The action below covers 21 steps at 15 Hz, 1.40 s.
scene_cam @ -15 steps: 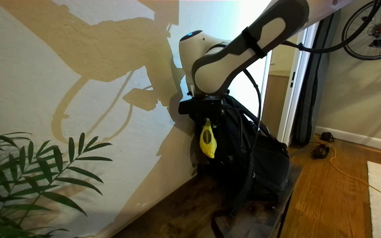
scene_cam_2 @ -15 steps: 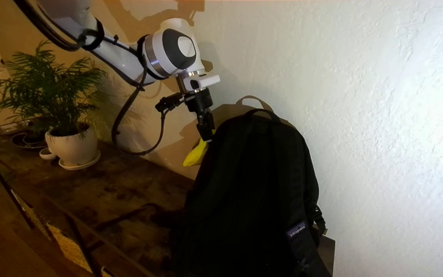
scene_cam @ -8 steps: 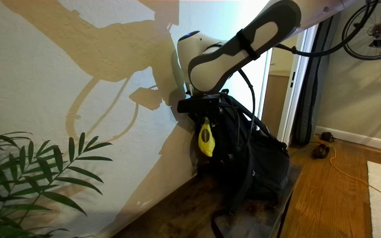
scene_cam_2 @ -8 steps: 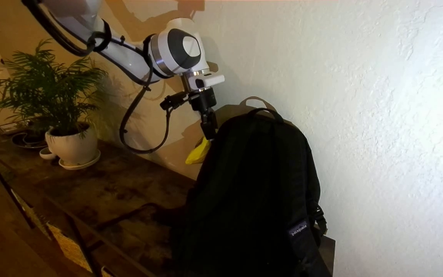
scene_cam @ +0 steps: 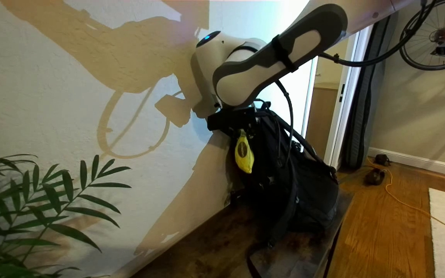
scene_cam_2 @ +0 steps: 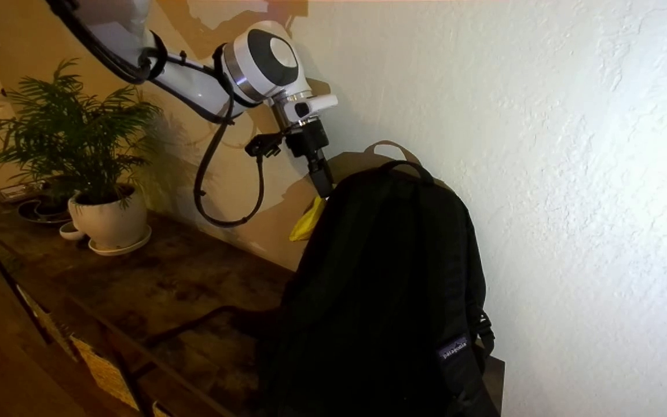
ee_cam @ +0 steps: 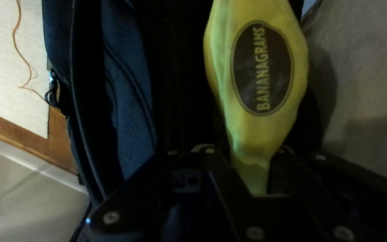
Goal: Put the banana purse in the backpack
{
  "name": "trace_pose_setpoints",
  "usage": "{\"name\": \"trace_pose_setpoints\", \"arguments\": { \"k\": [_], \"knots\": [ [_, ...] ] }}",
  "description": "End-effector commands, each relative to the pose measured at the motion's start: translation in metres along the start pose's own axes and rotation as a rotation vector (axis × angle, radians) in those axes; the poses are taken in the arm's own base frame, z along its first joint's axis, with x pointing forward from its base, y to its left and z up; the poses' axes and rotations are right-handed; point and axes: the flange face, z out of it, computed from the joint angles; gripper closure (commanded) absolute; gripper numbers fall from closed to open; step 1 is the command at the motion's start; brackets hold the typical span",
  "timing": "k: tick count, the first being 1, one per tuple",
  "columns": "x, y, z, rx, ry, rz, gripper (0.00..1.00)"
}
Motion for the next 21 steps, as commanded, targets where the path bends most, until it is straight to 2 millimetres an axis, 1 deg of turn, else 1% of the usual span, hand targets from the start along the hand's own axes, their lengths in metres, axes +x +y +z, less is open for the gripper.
{"name": "trace_pose_setpoints", "arguments": {
  "k": [1,6,11,12,13,14,15,17,21],
  "knots": [
    [0.006,-0.007,-0.009,-0.038,0.159,-0.084,0.93],
    [-0.01,-0.017,-0.007,-0.1,0.313,-0.19,0.93],
    [-0.034,-0.027,0.006,-0.165,0.423,-0.262,0.93],
    [-0.038,-0.029,0.009,-0.167,0.435,-0.268,0.93],
    [-0.041,-0.03,0.012,-0.167,0.442,-0.274,0.9],
    [-0.044,-0.032,0.014,-0.166,0.45,-0.28,0.82],
    [-0.045,-0.033,0.014,-0.166,0.457,-0.287,0.58],
    [-0.049,-0.035,0.014,-0.168,0.471,-0.299,0.54],
    [-0.05,-0.035,0.013,-0.179,0.501,-0.309,0.3]
  ]
}}
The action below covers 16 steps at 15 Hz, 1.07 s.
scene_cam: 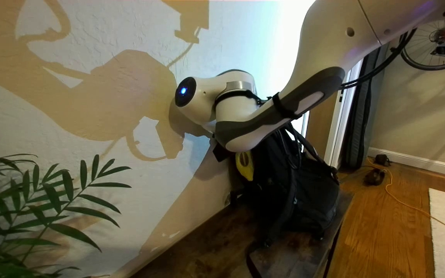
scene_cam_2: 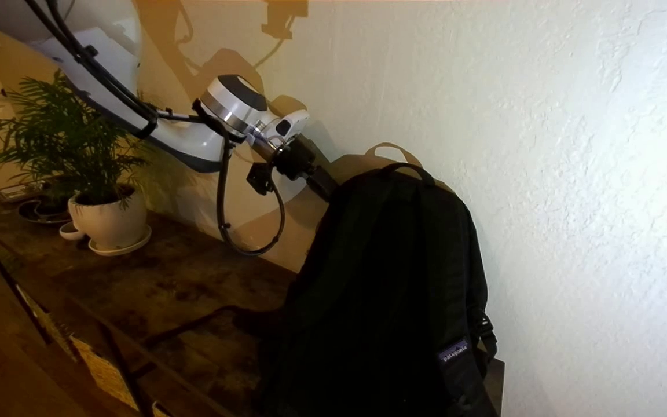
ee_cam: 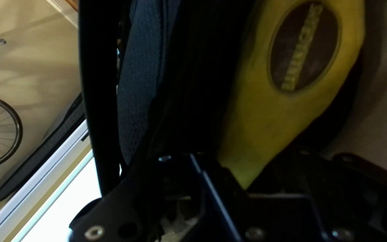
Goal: Put the banana purse in the backpack
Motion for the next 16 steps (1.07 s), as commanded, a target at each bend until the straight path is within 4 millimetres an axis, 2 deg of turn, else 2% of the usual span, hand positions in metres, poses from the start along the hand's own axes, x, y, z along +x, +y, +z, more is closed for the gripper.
{"name": "trace_pose_setpoints", "arguments": {
  "k": [1,2,3,6,7,8,9,10,11,13,16],
  "knots": [
    [0.01,-0.001,-0.013,-0.011,0.078,0.002,0.73],
    [0.01,-0.001,-0.012,-0.021,0.084,-0.007,0.69],
    [0.009,-0.001,-0.013,-0.027,0.09,-0.012,0.7],
    [0.008,-0.002,-0.018,-0.025,0.11,-0.019,0.9],
    [0.007,-0.003,-0.02,-0.023,0.115,-0.021,0.91],
    [0.006,-0.004,-0.023,-0.019,0.122,-0.026,0.81],
    [0.004,-0.005,-0.027,-0.012,0.124,-0.032,0.83],
    [0.002,-0.006,-0.029,-0.008,0.114,-0.041,0.77],
    [0.0,-0.007,-0.029,-0.003,0.096,-0.05,0.62],
    [-0.008,-0.009,-0.032,0.002,0.057,-0.075,0.5],
    [-0.024,-0.019,-0.051,0.068,-0.01,-0.111,0.3]
  ]
}}
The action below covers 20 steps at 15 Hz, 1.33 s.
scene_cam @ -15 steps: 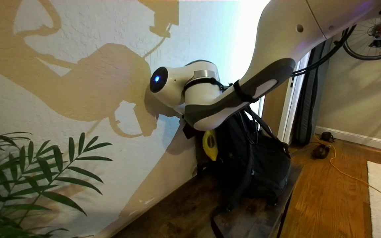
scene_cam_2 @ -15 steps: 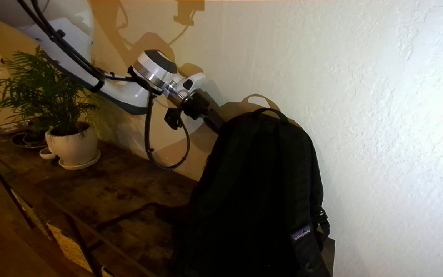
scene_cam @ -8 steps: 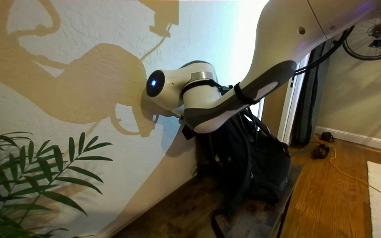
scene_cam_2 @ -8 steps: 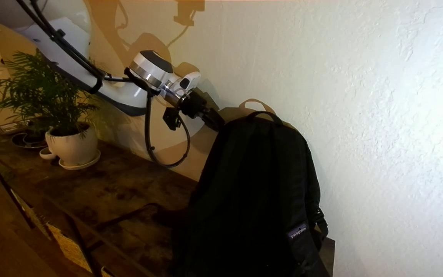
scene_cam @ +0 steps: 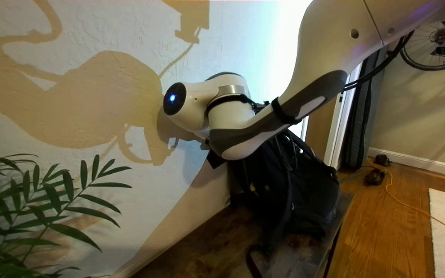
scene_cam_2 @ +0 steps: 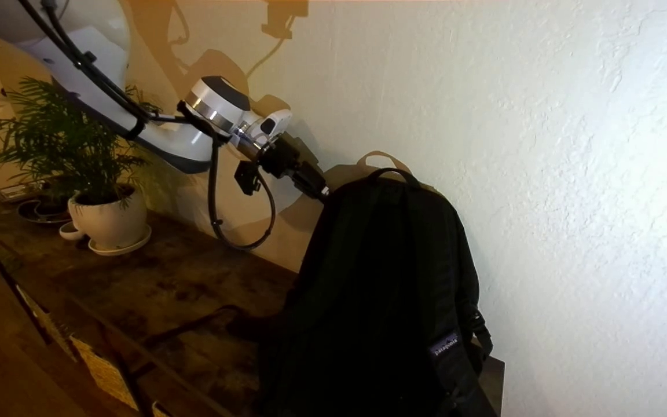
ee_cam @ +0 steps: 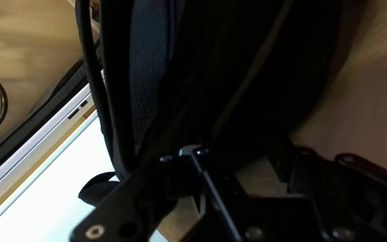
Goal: Put the banana purse in the backpack
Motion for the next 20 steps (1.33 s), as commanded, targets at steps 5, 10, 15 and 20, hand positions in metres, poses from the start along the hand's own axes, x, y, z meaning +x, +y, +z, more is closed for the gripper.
{"name": "trace_pose_setpoints", "arguments": {
  "k": [5,10,15,20],
  "knots": [
    [-0.031,-0.018,-0.055,0.201,-0.225,-0.089,0.01],
    [-0.03,-0.007,-0.079,0.341,-0.359,-0.197,0.0],
    [-0.02,0.025,-0.081,0.47,-0.488,-0.357,0.0],
    [-0.024,0.064,-0.083,0.568,-0.633,-0.486,0.0]
  ]
}}
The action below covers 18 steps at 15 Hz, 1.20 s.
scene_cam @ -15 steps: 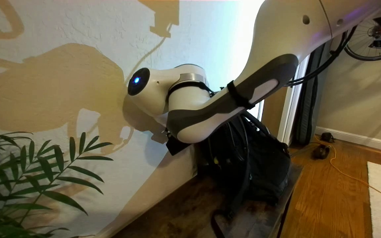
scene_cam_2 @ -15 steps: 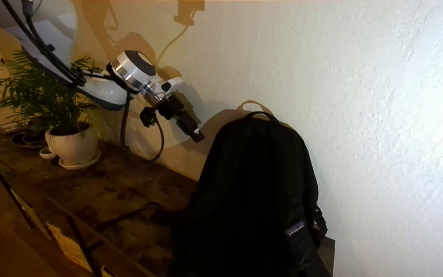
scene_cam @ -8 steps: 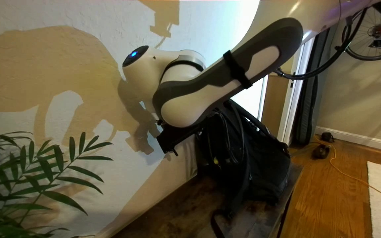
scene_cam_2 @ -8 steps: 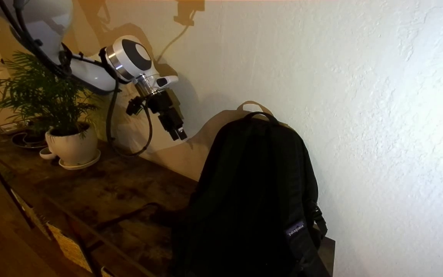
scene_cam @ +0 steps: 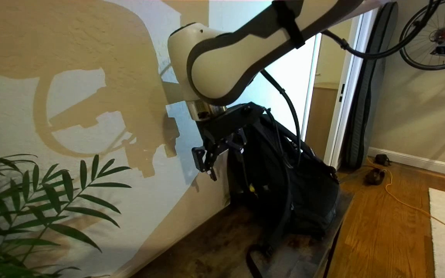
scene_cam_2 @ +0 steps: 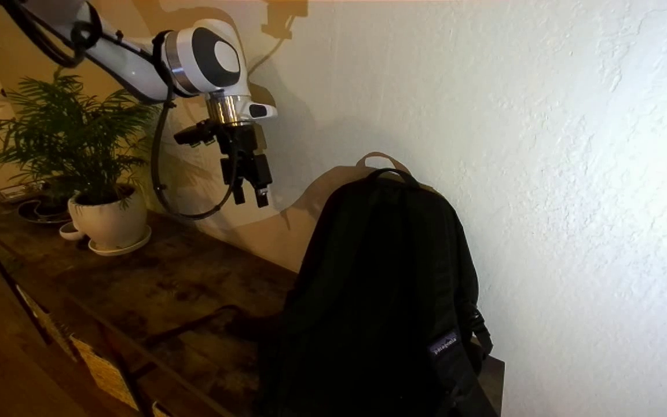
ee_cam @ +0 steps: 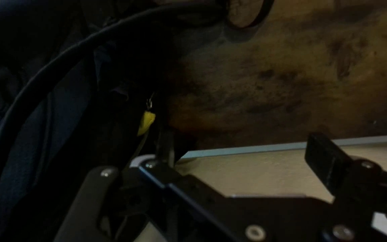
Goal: Put the banana purse in the backpack
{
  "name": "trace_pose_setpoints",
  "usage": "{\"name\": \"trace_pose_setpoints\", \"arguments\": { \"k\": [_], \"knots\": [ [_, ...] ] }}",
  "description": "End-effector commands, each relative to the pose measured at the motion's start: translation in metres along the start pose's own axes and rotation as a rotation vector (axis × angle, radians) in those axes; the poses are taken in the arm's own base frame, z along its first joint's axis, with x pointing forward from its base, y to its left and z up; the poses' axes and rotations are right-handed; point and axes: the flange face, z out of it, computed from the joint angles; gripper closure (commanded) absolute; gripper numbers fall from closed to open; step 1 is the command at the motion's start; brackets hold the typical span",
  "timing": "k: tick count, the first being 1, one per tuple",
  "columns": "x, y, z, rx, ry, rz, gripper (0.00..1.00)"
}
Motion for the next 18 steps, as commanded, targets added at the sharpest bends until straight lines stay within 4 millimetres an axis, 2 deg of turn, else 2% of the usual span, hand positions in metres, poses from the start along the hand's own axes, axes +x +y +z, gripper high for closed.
{"name": "trace_pose_setpoints", "arguments": {
  "k": [1,7,13,14,18],
  "knots": [
    [-0.035,0.028,-0.013,0.031,-0.111,-0.063,0.0],
    [-0.073,0.043,-0.018,0.034,-0.172,-0.093,0.0],
    [-0.097,0.052,-0.011,0.072,-0.134,-0.167,0.0],
    [-0.077,0.038,-0.008,0.044,-0.149,-0.143,0.0],
    [-0.077,0.037,-0.006,0.044,-0.148,-0.147,0.0]
  ]
}}
